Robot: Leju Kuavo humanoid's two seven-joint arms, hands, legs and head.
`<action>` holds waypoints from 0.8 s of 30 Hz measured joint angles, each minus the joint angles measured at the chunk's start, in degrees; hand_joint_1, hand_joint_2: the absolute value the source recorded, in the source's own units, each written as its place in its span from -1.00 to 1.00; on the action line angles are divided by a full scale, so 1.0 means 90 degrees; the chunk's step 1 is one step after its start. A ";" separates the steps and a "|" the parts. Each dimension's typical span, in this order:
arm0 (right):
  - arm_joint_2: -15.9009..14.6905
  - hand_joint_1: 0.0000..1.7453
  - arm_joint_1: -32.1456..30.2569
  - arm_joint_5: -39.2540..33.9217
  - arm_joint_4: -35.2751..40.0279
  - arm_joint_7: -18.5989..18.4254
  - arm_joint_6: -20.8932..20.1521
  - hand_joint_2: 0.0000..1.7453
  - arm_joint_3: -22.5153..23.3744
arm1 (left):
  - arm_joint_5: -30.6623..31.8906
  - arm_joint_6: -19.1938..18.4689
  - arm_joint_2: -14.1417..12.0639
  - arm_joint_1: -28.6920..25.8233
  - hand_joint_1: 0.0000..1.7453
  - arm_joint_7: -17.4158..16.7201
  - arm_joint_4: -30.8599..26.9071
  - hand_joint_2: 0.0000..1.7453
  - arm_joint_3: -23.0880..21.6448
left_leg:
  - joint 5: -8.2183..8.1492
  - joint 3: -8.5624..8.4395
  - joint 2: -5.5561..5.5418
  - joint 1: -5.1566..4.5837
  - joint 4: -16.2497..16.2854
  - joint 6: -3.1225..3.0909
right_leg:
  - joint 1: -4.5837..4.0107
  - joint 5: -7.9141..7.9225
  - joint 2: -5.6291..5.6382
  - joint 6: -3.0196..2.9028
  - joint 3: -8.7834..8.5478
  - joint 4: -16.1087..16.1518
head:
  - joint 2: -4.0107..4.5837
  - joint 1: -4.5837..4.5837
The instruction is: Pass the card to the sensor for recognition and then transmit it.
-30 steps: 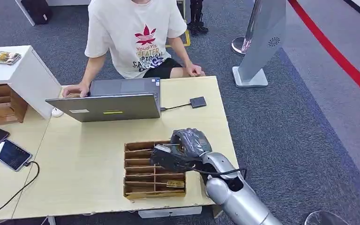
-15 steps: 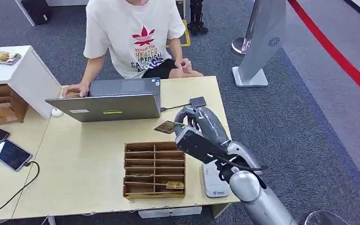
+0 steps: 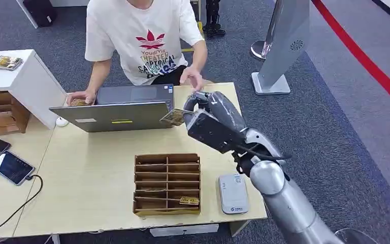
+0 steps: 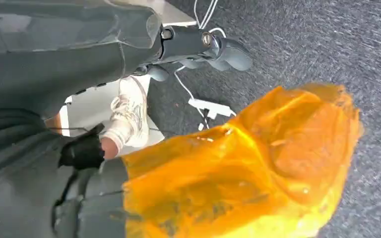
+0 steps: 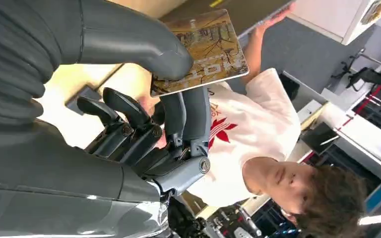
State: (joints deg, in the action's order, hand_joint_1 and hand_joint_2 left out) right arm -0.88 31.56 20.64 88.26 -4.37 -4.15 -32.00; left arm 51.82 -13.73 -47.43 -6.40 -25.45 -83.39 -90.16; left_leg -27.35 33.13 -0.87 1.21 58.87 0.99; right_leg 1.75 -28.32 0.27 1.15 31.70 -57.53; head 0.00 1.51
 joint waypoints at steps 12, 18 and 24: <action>0.0505 1.00 0.1101 -0.0044 -0.1076 -0.0299 -0.0075 1.00 -0.0112 | 0.0226 0.0097 0.0000 0.0203 -1.00 0.0355 0.0452 -1.00 0.0007 | 0.0006 0.0001 -0.0003 0.0005 0.0000 0.0004 | -0.0005 0.0003 -0.0002 -0.0004 0.0001 -0.0001 | 0.0000 0.0000; 0.0586 1.00 0.1274 0.0056 -0.1349 -0.0450 -0.0066 1.00 -0.0124 | 0.0380 0.0056 0.0029 0.0254 -1.00 0.0370 0.0537 -1.00 0.0005 | 0.0006 0.0002 -0.0003 0.0004 0.0000 0.0004 | -0.0005 0.0004 -0.0002 -0.0005 0.0002 -0.0001 | 0.0000 0.0000; 0.0831 1.00 0.1670 0.0595 -0.2002 -0.0651 -0.0051 1.00 -0.0136 | 0.0540 0.0090 0.0143 0.0412 -1.00 0.0595 0.0736 -1.00 0.0012 | 0.0010 -0.0001 0.0000 0.0012 0.0000 0.0009 | -0.0012 0.0010 0.0002 -0.0013 0.0002 -0.0002 | 0.0000 0.0000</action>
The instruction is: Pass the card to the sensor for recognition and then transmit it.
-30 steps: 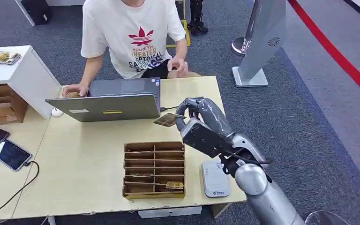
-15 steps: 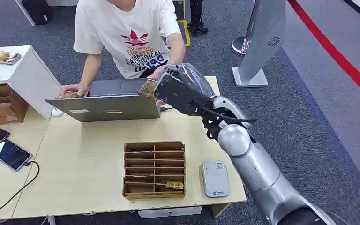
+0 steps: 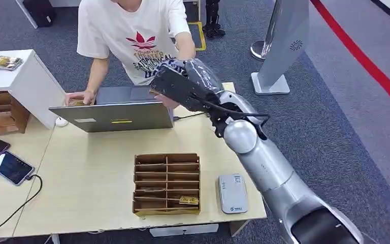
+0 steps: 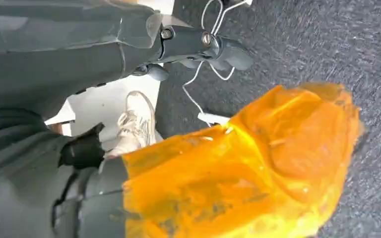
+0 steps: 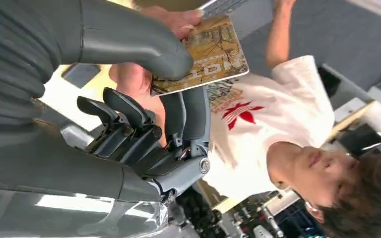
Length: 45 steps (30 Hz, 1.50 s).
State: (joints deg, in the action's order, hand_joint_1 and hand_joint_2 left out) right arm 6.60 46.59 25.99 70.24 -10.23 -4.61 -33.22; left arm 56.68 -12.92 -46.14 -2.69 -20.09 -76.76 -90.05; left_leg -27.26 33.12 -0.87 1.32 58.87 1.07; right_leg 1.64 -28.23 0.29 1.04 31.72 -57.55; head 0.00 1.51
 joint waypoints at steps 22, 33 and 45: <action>0.0209 -1.00 -0.0067 0.0589 -0.0815 0.0496 -0.0148 -1.00 -0.0172 | 0.0036 0.0066 0.0031 0.0042 -1.00 0.0163 0.0189 -1.00 0.0002 | 0.0001 0.0004 -0.0001 0.0005 0.0000 0.0002 | -0.0005 0.0001 0.0000 -0.0001 0.0007 0.0000 | 0.0000 0.0000; -0.0520 -1.00 -0.0439 0.0522 0.0120 0.0651 0.0389 -1.00 0.0671 | -0.0238 -0.0138 0.0024 -0.0118 -1.00 -0.0340 0.0080 -1.00 -0.0010 | 0.0000 0.0008 -0.0001 0.0003 0.0006 0.0001 | -0.0003 0.0004 -0.0002 0.0003 0.0009 0.0007 | 0.0000 0.0000; -0.1539 -1.00 -0.1081 0.0753 0.0493 0.0889 0.0539 -1.00 0.1984 | -0.0413 -0.0233 -0.0075 -0.0304 -1.00 -0.0692 -0.0313 -1.00 -0.0019 | -0.0001 0.0007 -0.0003 0.0004 0.0007 0.0001 | -0.0003 0.0004 -0.0003 0.0002 0.0013 0.0007 | 0.0000 0.0002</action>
